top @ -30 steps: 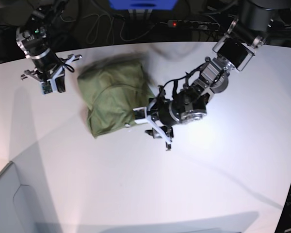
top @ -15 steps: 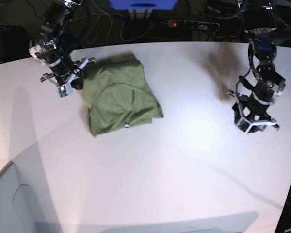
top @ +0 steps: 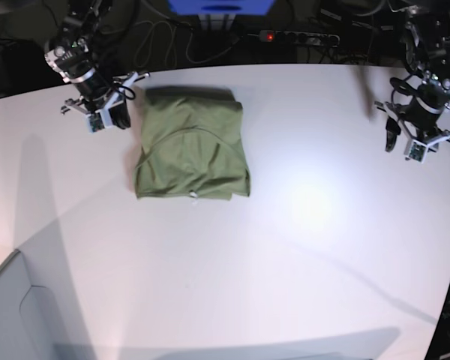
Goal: Fold the T-shirt properly
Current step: 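Lay the bundle down with the left gripper and flatten it, then smooth the folded shirt's edge with the right gripper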
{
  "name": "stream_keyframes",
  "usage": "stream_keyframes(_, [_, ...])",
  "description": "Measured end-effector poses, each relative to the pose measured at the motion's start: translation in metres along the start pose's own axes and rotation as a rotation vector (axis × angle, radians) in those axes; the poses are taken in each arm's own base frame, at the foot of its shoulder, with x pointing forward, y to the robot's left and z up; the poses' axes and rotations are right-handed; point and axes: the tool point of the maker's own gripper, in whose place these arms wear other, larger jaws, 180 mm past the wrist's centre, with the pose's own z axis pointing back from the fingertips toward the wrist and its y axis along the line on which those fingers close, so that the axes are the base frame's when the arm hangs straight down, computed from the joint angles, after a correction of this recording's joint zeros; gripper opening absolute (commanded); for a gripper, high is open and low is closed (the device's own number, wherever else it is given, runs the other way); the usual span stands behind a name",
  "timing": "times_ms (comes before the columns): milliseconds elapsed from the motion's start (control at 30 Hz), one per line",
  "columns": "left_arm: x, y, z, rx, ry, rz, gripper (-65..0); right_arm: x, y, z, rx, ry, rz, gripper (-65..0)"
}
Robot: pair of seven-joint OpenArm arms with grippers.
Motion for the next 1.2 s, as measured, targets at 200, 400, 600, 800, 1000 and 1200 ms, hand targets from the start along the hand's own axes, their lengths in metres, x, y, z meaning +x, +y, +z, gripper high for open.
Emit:
stream_keyframes(200, [-0.018, -0.008, 0.009, -0.020, 0.015, 0.070, -38.5, 0.051, 0.065, 0.009, 0.154, -0.133, 0.110, -65.0])
stream_keyframes(400, [-0.031, -0.021, 0.013, -0.021, 0.030, 0.135, -38.5, 0.052, 0.132, -0.004, 0.354, -0.139, 0.120, -65.0])
stream_keyframes(600, [-0.042, -0.027, 0.018, -0.034, 0.058, 0.139, -38.5, 0.048, 0.160, -0.030, 0.460, -0.122, 0.116, -65.0])
stream_keyframes(800, [-0.060, -0.022, 0.029, -0.014, 0.100, 0.154, -38.5, 0.026, 0.167, -0.051, 0.503, -0.089, 0.052, -65.0])
stream_keyframes(1000, [-0.064, -0.014, 0.034, 0.022, 0.102, 0.176, -38.5, 0.003, 0.172, -0.059, 0.529, -0.083, -0.047, -65.0])
stream_keyframes(1200, [-0.069, -0.021, 0.035, 0.018, 0.108, 0.201, -38.5, 0.004, 0.165, -0.042, 0.500, -0.105, -0.019, -65.0])
